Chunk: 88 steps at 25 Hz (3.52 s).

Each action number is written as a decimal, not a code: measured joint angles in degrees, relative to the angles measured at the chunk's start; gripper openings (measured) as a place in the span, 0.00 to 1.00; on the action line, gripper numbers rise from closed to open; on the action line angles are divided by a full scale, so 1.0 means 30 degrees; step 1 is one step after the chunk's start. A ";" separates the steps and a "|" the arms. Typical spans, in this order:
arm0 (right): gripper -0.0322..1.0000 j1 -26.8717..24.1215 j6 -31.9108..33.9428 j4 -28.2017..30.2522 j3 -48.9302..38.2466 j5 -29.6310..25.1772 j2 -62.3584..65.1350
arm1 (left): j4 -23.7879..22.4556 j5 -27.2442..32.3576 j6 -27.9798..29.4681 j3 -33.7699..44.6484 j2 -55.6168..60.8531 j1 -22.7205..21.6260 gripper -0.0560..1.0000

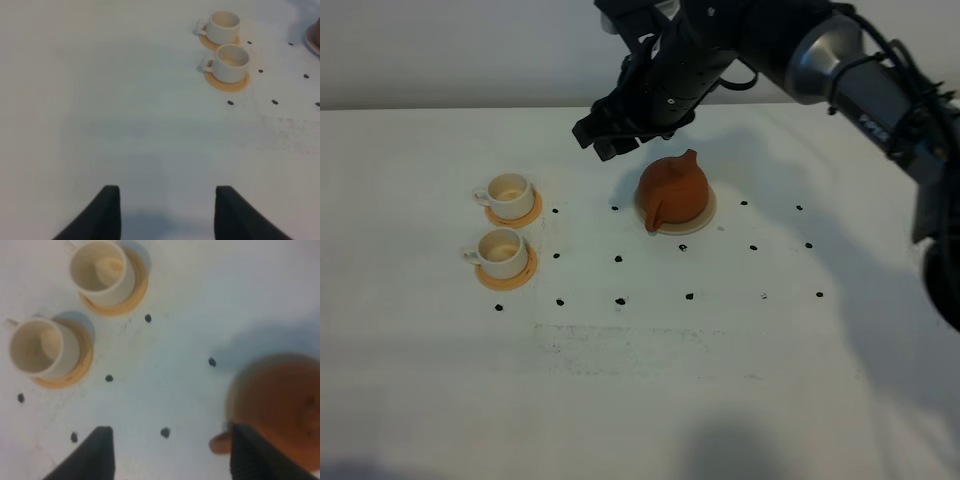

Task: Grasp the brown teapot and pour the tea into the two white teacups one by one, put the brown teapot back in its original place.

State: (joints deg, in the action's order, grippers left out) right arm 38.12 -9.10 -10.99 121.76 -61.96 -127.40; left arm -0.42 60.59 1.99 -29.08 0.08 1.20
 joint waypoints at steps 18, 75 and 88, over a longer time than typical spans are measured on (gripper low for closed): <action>0.51 -0.0612 0.5401 -0.3578 -0.9952 1.0022 0.2782 | 0.0000 0.0000 0.0000 0.0000 0.0000 0.0000 0.48; 0.51 0.0362 0.4015 -0.3900 -0.9176 1.1503 -0.0327 | 0.0000 0.0000 -0.0015 0.0000 0.0000 0.0000 0.48; 0.51 0.0154 0.4626 -0.3940 -0.9176 1.1279 -0.0366 | 0.0000 0.0000 -0.0015 0.0000 0.0000 0.0000 0.48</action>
State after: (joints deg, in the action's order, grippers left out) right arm 38.58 4.78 -22.81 94.23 -28.13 -128.50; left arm -0.42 60.59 1.95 -29.08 0.08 1.20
